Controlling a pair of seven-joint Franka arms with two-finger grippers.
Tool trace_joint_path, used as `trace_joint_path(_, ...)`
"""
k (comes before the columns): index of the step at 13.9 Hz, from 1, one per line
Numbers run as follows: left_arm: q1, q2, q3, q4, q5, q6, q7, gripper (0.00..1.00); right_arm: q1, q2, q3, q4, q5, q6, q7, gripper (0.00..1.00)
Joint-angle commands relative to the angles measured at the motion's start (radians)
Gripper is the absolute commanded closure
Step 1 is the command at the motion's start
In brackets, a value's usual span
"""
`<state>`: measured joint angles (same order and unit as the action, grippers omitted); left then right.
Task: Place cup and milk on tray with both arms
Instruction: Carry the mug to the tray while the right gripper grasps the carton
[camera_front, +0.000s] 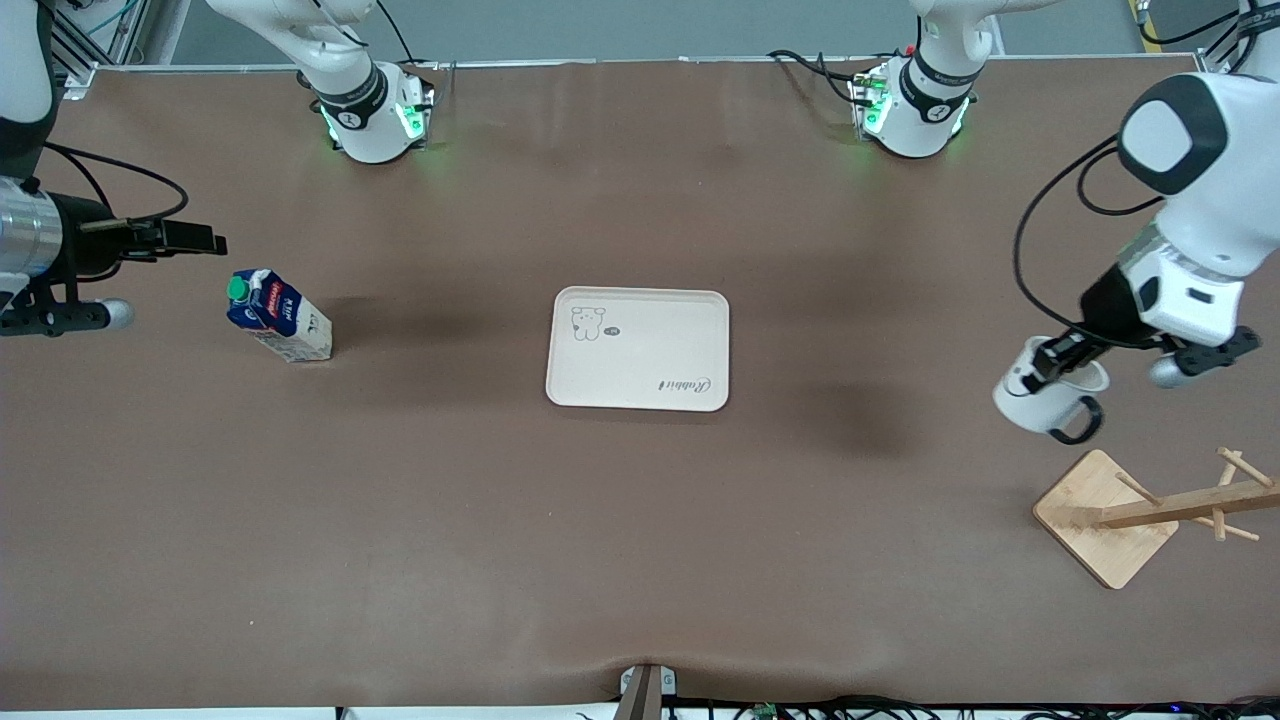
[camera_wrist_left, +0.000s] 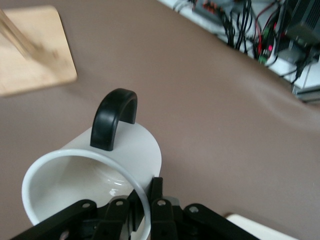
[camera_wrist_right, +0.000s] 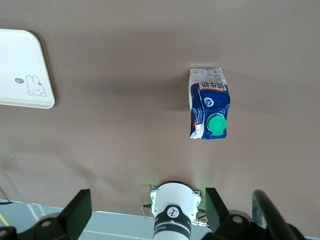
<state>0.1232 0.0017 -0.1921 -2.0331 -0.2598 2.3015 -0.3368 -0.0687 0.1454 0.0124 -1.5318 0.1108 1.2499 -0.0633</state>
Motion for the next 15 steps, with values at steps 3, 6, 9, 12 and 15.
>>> trace_joint_path(3, 0.003, 0.052, -0.124, 0.007, 0.074, -0.053, -0.223, 1.00, -0.014, 0.095, 0.004, 0.084, -0.008, 0.022, 0.039, 0.00)
trace_joint_path(6, 0.001, 0.096, -0.206, 0.013, 0.074, -0.054, -0.353, 1.00, 0.001, 0.103, 0.011, 0.105, 0.007, 0.025, 0.030, 0.00)
trace_joint_path(9, -0.016, 0.190, -0.269, 0.103, 0.074, -0.100, -0.496, 1.00, 0.024, 0.105, 0.012, 0.111, 0.006, 0.034, -0.070, 0.00)
trace_joint_path(12, -0.109, 0.263, -0.270, 0.184, 0.085, -0.120, -0.628, 1.00, 0.024, 0.106, 0.009, 0.105, -0.005, 0.004, -0.190, 0.00)
trace_joint_path(15, -0.184, 0.365, -0.270, 0.281, 0.097, -0.171, -0.784, 1.00, 0.012, 0.109, 0.006, 0.101, -0.008, 0.002, -0.161, 0.00)
